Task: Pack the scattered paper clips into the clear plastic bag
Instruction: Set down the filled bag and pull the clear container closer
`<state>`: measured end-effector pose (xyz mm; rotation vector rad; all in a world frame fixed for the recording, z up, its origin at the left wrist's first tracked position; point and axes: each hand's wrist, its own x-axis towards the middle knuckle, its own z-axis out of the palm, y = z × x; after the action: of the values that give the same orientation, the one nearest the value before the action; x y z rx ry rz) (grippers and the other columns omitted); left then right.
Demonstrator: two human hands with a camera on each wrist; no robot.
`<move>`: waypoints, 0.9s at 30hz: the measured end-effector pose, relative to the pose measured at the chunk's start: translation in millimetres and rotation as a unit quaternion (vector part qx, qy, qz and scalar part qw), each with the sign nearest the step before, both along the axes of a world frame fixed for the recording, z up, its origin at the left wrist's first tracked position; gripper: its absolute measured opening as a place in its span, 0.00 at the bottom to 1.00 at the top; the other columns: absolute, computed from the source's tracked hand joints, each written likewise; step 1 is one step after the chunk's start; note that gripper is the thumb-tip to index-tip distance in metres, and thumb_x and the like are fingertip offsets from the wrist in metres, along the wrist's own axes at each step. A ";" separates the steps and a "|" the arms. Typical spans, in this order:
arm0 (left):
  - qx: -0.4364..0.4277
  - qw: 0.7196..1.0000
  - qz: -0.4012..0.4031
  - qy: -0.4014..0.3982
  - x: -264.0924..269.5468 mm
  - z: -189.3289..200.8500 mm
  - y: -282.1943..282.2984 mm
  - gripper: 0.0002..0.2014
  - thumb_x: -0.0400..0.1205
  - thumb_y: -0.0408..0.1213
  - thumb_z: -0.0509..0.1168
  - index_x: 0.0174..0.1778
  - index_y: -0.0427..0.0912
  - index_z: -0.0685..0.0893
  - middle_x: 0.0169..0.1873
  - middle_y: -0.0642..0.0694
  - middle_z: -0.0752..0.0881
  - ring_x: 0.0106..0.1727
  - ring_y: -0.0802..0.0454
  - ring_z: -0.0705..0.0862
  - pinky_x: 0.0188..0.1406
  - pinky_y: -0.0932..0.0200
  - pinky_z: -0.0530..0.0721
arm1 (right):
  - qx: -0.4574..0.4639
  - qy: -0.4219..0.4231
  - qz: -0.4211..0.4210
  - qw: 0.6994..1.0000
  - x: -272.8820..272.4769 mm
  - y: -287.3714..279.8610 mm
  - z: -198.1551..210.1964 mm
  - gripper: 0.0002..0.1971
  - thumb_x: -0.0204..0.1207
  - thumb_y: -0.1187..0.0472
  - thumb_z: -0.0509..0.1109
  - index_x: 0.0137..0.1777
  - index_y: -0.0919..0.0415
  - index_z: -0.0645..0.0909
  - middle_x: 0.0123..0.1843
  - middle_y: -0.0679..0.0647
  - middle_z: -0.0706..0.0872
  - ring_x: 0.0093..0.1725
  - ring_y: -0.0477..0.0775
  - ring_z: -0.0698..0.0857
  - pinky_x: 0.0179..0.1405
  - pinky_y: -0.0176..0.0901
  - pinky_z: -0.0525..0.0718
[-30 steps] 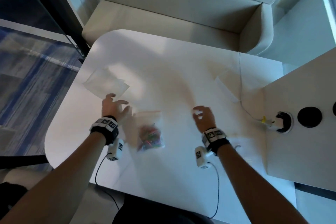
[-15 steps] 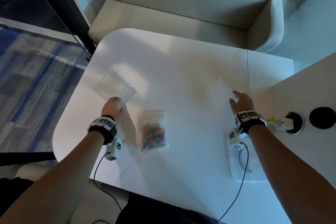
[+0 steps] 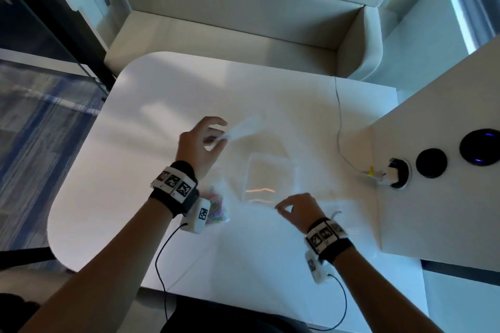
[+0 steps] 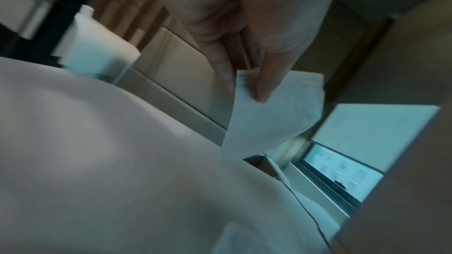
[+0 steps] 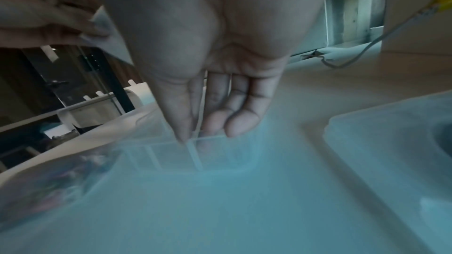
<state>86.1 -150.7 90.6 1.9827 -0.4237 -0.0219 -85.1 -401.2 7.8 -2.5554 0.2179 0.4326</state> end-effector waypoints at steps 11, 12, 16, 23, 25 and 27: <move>0.219 0.940 -0.255 0.060 -87.6 -52.1 -39.0 0.12 0.81 0.30 0.70 0.57 0.49 0.89 0.51 0.51 0.94 0.50 0.56 0.92 0.60 0.55 0.89 | 0.051 -0.139 -0.038 0.988 -17.3 -7.4 42.1 0.21 0.69 0.50 0.78 0.62 0.43 0.79 0.62 0.41 0.80 0.41 0.41 0.84 0.37 0.40 0.88; 0.238 0.931 -0.266 0.075 -94.2 -55.0 -38.9 0.13 0.82 0.31 0.69 0.58 0.50 0.89 0.51 0.50 0.93 0.50 0.55 0.91 0.59 0.55 0.88 | 0.054 -0.108 -0.023 0.992 -18.6 -5.7 36.6 0.11 0.72 0.50 0.75 0.55 0.45 0.83 0.55 0.40 0.85 0.41 0.40 0.84 0.40 0.43 0.88; 0.252 0.918 -0.276 0.130 -107.7 -72.0 -35.7 0.12 0.84 0.34 0.67 0.62 0.51 0.87 0.51 0.47 0.93 0.49 0.56 0.90 0.59 0.57 0.88 | 0.083 -0.001 -0.051 0.995 -25.3 -1.2 13.9 0.04 0.76 0.52 0.71 0.45 0.49 0.87 0.40 0.44 0.91 0.38 0.40 0.87 0.47 0.38 0.84; 0.292 0.919 -0.233 0.127 -100.7 -82.5 -56.8 0.12 0.84 0.33 0.67 0.62 0.48 0.81 0.53 0.46 0.90 0.47 0.51 0.87 0.57 0.54 0.87 | 0.031 0.010 -0.113 0.993 -15.7 0.1 4.0 0.06 0.73 0.53 0.74 0.49 0.49 0.86 0.42 0.47 0.91 0.37 0.45 0.86 0.45 0.38 0.84; 0.354 0.899 -0.242 0.093 -96.6 -84.3 -68.2 0.09 0.83 0.32 0.66 0.58 0.46 0.84 0.54 0.46 0.89 0.52 0.46 0.88 0.59 0.52 0.85 | 0.024 0.009 -0.111 0.994 -11.2 1.0 3.2 0.08 0.73 0.54 0.75 0.51 0.47 0.84 0.43 0.44 0.90 0.37 0.43 0.83 0.44 0.36 0.80; 0.429 0.861 -0.264 0.067 -94.6 -81.9 -79.9 0.07 0.84 0.31 0.64 0.55 0.41 0.86 0.55 0.44 0.86 0.58 0.42 0.84 0.55 0.51 0.83 | 0.031 -0.023 -0.116 0.992 -8.7 -0.4 4.3 0.09 0.72 0.53 0.75 0.52 0.45 0.84 0.44 0.40 0.88 0.36 0.39 0.81 0.44 0.33 0.78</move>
<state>-8.5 -230.6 8.7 2.6291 -0.9793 -0.8213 -93.9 -401.5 12.1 -2.4384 0.4711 0.2872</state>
